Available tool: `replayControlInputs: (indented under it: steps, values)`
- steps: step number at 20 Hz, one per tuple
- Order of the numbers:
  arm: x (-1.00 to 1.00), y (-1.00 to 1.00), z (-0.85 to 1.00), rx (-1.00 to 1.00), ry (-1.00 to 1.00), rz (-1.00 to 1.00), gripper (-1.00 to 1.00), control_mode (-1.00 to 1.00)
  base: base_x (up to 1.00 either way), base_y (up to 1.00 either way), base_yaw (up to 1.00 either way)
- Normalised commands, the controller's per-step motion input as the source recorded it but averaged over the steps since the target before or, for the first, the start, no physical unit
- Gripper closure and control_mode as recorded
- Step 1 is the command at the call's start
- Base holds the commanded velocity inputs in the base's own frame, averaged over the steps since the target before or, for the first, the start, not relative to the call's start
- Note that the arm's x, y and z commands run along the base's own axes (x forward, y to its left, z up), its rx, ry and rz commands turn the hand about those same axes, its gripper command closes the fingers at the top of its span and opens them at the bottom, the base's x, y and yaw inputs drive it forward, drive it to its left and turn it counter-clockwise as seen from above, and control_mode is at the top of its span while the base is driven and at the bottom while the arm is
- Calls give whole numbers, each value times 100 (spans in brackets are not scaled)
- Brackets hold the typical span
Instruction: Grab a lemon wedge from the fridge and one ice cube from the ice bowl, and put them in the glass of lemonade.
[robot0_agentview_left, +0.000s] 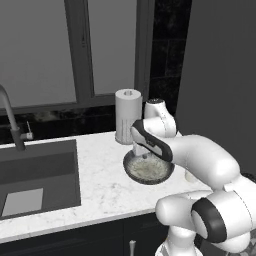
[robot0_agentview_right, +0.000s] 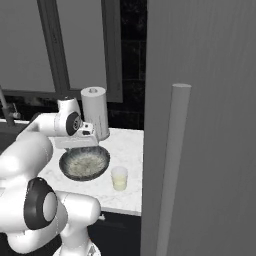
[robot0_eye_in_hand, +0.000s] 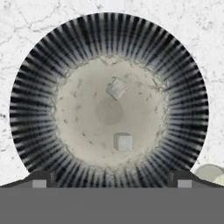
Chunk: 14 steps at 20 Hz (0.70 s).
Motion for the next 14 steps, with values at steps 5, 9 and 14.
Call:
replayControlInputs:
  steps: [5, 9, 14]
  values:
    - [1, 18, -42, 0, 3, -2, -100, -100, 0, 0, 0]
    - [0, 1, -44, 0, 8, -4, -100, -100, 0, 0, 0]
    - [0, -12, -27, 8, 9, -1, -100, -100, 0, 0, 0]
